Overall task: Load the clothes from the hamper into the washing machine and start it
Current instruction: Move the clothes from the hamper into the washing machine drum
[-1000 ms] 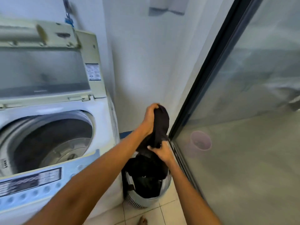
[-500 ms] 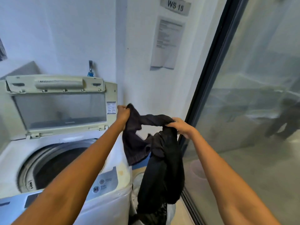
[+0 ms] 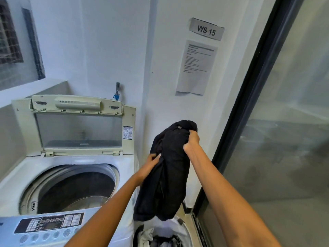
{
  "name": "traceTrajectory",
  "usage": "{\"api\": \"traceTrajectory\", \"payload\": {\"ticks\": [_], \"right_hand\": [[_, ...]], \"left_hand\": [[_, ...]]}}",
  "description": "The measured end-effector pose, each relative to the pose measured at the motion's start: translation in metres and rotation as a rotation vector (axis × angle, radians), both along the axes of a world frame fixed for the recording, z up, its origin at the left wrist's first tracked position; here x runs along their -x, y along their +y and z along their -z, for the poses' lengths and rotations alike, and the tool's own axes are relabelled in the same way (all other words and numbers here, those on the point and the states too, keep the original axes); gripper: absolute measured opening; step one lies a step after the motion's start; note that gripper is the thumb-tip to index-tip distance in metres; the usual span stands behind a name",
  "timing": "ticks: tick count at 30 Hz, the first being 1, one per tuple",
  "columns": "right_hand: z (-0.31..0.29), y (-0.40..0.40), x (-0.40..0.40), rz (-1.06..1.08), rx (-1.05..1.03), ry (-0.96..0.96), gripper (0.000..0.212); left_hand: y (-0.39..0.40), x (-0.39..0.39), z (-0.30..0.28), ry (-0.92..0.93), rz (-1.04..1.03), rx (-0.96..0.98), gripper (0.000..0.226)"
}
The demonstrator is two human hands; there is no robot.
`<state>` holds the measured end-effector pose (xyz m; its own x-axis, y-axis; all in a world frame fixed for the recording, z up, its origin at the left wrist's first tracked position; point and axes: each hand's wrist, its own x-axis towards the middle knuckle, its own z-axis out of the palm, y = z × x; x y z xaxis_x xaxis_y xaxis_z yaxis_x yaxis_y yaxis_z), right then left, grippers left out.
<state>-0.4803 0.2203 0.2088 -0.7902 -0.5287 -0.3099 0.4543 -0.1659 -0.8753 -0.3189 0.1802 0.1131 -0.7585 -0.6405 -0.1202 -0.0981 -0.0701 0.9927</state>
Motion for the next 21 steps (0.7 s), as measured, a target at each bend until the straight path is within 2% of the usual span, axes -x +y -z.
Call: {"api": "traceTrajectory", "payload": {"ticks": [2,4,6,7,8,10,13,15,16,17,18,20,21], "right_hand": [[0.004,-0.004,0.010,-0.079,0.003,0.004,0.030],[0.012,-0.007,0.018,-0.238,0.002,0.065,0.032],[0.020,-0.008,0.024,-0.346,-0.049,0.142,0.028],[0.025,-0.007,0.029,-0.354,-0.074,0.178,0.026],[0.031,-0.005,0.035,-0.332,-0.086,0.204,0.025],[0.045,-0.002,0.051,-0.234,-0.132,0.242,0.027],[0.065,0.006,0.074,-0.138,-0.228,0.249,0.039],[0.071,0.010,0.083,-0.150,-0.226,0.258,0.036],[0.070,0.013,0.086,-0.183,-0.216,0.303,0.034],[0.068,0.015,0.088,-0.236,-0.216,0.382,0.036],[0.063,0.019,0.088,-0.313,-0.213,0.483,0.040],[0.051,0.024,0.086,-0.542,-0.160,0.646,0.052],[0.044,0.027,0.084,-0.676,-0.129,0.658,0.059]], "left_hand": [[0.003,0.007,0.001,0.081,0.036,-0.273,0.041],[-0.003,0.022,-0.006,0.281,-0.022,-0.440,0.044],[-0.013,0.042,-0.016,0.330,-0.102,-0.403,0.041],[-0.017,0.051,-0.021,0.260,-0.178,-0.334,0.034],[-0.022,0.059,-0.026,0.161,-0.280,-0.226,0.026],[-0.036,0.069,-0.036,-0.066,-0.438,0.159,0.019],[-0.049,0.069,-0.060,-0.663,-0.301,0.914,0.022],[-0.051,0.070,-0.079,-0.945,-0.195,1.183,0.027],[-0.050,0.073,-0.087,-1.000,-0.167,1.230,0.029],[-0.047,0.077,-0.095,-0.995,-0.156,1.229,0.030],[-0.045,0.080,-0.101,-0.890,-0.176,1.148,0.029],[-0.043,0.086,-0.112,-0.514,-0.253,0.822,0.028],[-0.044,0.089,-0.115,-0.317,-0.304,0.686,0.028]]}}
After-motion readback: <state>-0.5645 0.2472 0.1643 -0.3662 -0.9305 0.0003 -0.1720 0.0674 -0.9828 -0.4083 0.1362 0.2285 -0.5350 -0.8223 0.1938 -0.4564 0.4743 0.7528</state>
